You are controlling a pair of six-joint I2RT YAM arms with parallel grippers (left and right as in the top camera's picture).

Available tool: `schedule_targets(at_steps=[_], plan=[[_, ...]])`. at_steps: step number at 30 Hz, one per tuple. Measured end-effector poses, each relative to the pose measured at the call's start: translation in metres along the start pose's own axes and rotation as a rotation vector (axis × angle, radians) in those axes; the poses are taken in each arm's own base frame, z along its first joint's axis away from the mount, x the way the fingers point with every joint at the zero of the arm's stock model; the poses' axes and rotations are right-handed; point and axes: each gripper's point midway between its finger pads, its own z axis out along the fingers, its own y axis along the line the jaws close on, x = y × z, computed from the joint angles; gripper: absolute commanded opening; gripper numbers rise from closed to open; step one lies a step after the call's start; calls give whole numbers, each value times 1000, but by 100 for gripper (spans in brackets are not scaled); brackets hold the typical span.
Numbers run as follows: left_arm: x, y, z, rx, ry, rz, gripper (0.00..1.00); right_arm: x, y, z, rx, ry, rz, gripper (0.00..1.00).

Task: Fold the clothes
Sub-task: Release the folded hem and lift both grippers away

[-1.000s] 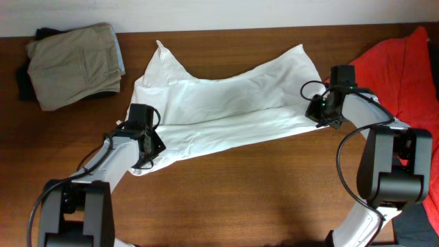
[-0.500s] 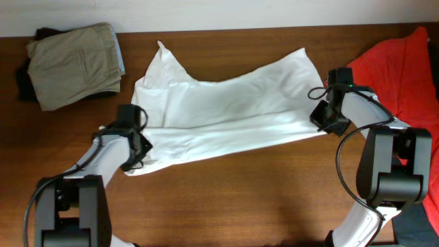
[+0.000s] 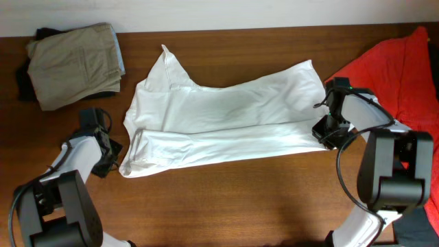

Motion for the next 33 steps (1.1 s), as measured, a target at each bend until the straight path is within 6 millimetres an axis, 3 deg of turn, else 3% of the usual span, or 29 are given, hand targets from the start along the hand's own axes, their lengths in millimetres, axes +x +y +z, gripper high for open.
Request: schedule_targets(at_steps=[4, 5, 6, 7, 8, 9, 10, 13, 17, 21, 24, 27, 33], plan=[[-23, -12, -15, 25, -29, -2, 1, 6, -13, -33, -21, -28, 20, 4], [-30, -17, -20, 36, -41, 4, 1, 7, -16, -44, -39, -46, 23, 8], [-35, -20, -26, 43, -49, 9, 7, 5, -17, -57, -70, -78, 26, 64], [-44, -26, -35, 54, -63, 16, 17, 2, -16, -70, -107, -115, 25, 81], [-47, -28, -39, 60, -69, 23, 33, -7, -10, -78, -149, -168, -7, 86], [-49, -29, -42, 65, -71, 21, 57, -15, -3, -84, -182, -209, -27, 87], [-50, -31, -44, 70, -73, 31, 71, -20, 1, -88, -202, -236, -46, 89], [-48, -33, -49, 87, -58, 34, 86, -31, 10, -93, -231, -292, -110, 89], [-36, -27, -48, 72, -1, 52, 97, -36, 21, -86, -243, -300, -175, 85], [-25, -26, -49, 76, 53, 61, 99, -36, 31, -57, -220, -242, -214, 55], [-20, -27, -49, 88, 76, 63, 99, -37, 41, -37, -217, -210, -236, 47], [-19, -28, -49, 95, 84, 63, 99, -36, 47, -26, -225, -186, -247, 48], [-18, -29, -49, 98, 88, 63, 99, -32, 47, -23, -227, -168, -248, 52]])
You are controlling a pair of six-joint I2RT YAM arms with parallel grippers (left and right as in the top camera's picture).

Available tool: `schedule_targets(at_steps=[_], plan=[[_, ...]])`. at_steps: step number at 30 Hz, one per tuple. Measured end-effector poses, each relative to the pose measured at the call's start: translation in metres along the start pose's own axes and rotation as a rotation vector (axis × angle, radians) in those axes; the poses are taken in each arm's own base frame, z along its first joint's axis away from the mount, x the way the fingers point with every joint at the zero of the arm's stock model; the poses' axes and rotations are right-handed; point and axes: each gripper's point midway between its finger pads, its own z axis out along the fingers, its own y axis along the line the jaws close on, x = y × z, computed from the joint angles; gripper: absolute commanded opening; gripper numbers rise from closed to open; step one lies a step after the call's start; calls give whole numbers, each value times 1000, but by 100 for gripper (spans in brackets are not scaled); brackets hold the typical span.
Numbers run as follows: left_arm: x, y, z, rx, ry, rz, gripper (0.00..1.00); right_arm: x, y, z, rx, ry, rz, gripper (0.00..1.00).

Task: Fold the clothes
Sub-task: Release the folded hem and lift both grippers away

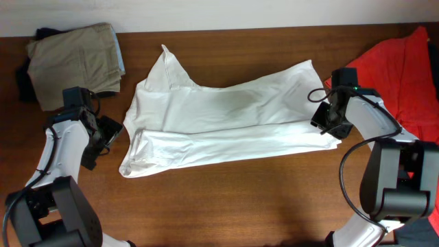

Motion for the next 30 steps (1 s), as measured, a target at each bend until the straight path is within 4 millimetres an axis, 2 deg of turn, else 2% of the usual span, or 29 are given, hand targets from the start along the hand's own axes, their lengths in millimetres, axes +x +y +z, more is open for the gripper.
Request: schedule_targets(at_steps=[4, 11, 21, 24, 27, 30], plan=[[0, 0, 0, 0, 0, 0, 99, 5, -2, 4, 10, 23, 17, 53], [0, 0, 0, 0, 0, 0, 99, 0, 1, 8, -2, 3, 30, 52], [0, 0, 0, 0, 0, 0, 99, 0, 2, 10, -8, -1, 36, 24], [0, 0, 0, 0, 0, 0, 99, 3, 0, 14, -7, 2, 35, 5], [0, 0, 0, 0, 0, 0, 99, 2, 2, 16, -17, -9, 37, 4], [0, 0, 0, 0, 1, 0, 99, -10, 8, 16, -43, -56, 40, 4]])
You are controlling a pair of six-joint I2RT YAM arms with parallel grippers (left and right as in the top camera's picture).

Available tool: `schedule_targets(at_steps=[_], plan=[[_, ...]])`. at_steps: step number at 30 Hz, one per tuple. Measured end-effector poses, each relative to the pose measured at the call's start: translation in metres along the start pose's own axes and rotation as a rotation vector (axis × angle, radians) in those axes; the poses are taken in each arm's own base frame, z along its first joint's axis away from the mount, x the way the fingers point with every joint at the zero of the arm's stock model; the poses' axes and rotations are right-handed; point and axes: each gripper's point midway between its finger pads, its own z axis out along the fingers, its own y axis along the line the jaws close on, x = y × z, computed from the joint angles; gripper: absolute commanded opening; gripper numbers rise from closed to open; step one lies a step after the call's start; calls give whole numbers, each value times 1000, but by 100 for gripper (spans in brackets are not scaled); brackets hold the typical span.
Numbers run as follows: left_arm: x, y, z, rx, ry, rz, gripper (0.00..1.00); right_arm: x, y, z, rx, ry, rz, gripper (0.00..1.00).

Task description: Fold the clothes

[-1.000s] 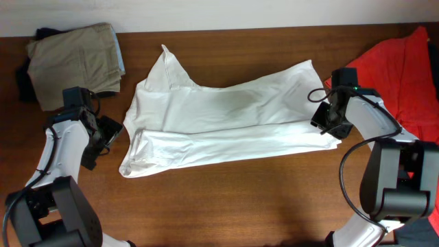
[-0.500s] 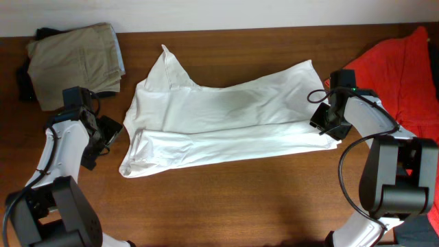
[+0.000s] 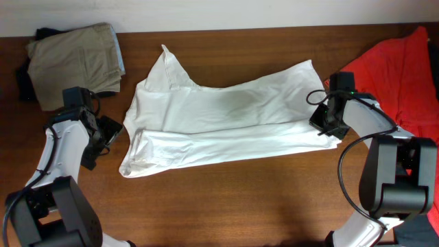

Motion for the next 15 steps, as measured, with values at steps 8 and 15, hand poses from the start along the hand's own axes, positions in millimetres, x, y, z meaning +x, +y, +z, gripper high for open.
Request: schedule_targets(at_steps=[8, 15], plan=[[0, 0, 0, 2, 1, 0, 99, -35, 21, -10, -73, -115, 3, 4], [0, 0, 0, 2, 1, 3, 99, -65, 39, -21, -143, -229, 8, 70]])
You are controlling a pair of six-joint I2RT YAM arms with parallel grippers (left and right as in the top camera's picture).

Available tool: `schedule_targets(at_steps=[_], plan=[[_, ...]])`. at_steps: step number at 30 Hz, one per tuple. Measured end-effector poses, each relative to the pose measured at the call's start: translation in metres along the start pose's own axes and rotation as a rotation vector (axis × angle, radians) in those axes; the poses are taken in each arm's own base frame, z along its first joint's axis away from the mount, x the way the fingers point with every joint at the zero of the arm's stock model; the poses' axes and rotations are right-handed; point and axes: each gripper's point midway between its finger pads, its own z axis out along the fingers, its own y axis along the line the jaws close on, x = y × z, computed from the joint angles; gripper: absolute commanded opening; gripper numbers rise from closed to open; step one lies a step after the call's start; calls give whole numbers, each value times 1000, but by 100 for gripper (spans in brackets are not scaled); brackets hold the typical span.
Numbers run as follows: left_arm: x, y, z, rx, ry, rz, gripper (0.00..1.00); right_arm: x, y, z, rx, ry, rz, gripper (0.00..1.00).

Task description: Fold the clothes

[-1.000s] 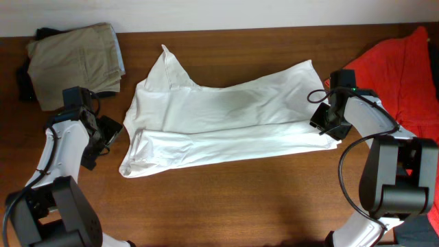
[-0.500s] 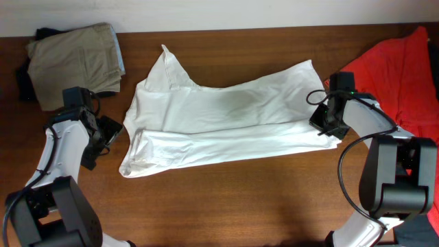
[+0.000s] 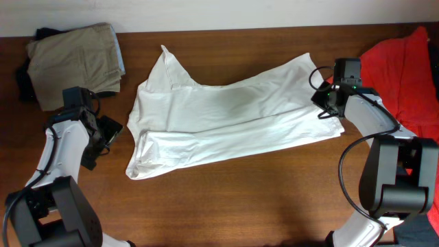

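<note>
A white garment (image 3: 226,116) lies spread across the middle of the wooden table, its near long edge folded over itself. My right gripper (image 3: 321,103) is at the garment's right end, and the cloth there is drawn toward it, so it appears shut on that edge. Just left of the garment's left edge, my left gripper (image 3: 113,132) stands apart from the cloth. Its fingers look spread with nothing between them.
A folded khaki garment (image 3: 75,62) rests on a dark one (image 3: 24,82) at the far left corner. A red cloth (image 3: 398,68) is heaped at the far right, behind my right arm. The table's front edge lies beyond the frame's bottom.
My right gripper has moved toward the far side of the table. The garment's right end has gone with it, and the lower left corner has slid slightly right. The left arm has not moved.
Both grippers first sat low at the garment's near corners. Then the left one stood farther back, off the left edge, where it has stayed. The right one was at the right edge, and now sits farther back with the cloth's right end shifted.
</note>
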Motion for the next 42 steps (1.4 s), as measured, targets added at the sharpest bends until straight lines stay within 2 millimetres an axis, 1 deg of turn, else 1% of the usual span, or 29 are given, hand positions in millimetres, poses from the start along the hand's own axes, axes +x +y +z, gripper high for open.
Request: schedule_targets(at_steps=[1, 3, 4, 7, 10, 11, 13, 15, 16, 17, 18, 19, 21, 22, 23, 24, 27, 28, 30, 32, 35, 39, 41, 42], plan=[[0, 0, 0, 0, 0, 5, 99, -2, 1, 0, -4, -6, 3, 76], [0, 0, 0, 0, 0, 9, 99, -3, 1, 0, -6, -11, 3, 82], [0, 0, 0, 0, 0, 9, 99, -3, 2, 0, -8, -12, 5, 88], [0, 0, 0, 1, -1, 18, 99, -7, 4, 0, -17, -29, 10, 95], [-1, -7, 0, 35, 0, 83, 98, -10, 8, -4, -35, -15, 14, 100], [1, -10, -2, 51, 5, 108, 98, -12, 11, -7, -50, -1, 17, 99], [3, -16, -9, 81, 2, 161, 99, -23, 20, -16, -111, 13, 32, 99], [7, -27, -25, 125, -28, 225, 98, -36, 30, -26, -195, 19, 50, 99], [11, -34, -37, 153, -50, 266, 98, -40, 36, -30, -236, 24, 57, 99], [13, -37, -40, 165, -53, 285, 98, -43, 40, -34, -276, 36, 74, 99], [23, -48, -57, 206, -77, 332, 98, -42, 42, -36, -291, 52, 87, 99], [34, -54, -66, 225, -74, 373, 98, -38, 43, -37, -303, 76, 105, 99], [63, -66, -76, 256, -36, 460, 99, -27, 47, -38, -317, 127, 138, 99], [79, -72, -77, 266, -8, 506, 99, -23, 51, -39, -324, 141, 146, 99], [91, -75, -76, 266, 16, 537, 99, -21, 54, -39, -330, 149, 146, 99], [111, -79, -72, 256, 60, 590, 98, -16, 61, -40, -335, 159, 143, 99], [132, -83, -62, 235, 112, 639, 98, -9, 71, -41, -341, 169, 133, 99], [139, -83, -55, 218, 134, 652, 98, -7, 74, -41, -344, 173, 127, 99], [146, -82, -46, 194, 162, 662, 98, -6, 73, -41, -336, 171, 126, 99], [146, -79, -41, 177, 174, 659, 98, -7, 72, -40, -326, 167, 127, 99], [138, -75, -34, 153, 173, 635, 95, -8, 69, -39, -308, 159, 128, 99], [128, -68, -25, 121, 178, 601, 95, -8, 67, -38, -297, 153, 129, 98], [125, -67, -18, 109, 182, 588, 94, -8, 66, -38, -293, 154, 129, 99], [123, -67, -15, 106, 183, 584, 91, -8, 66, -38, -294, 154, 129, 99]])
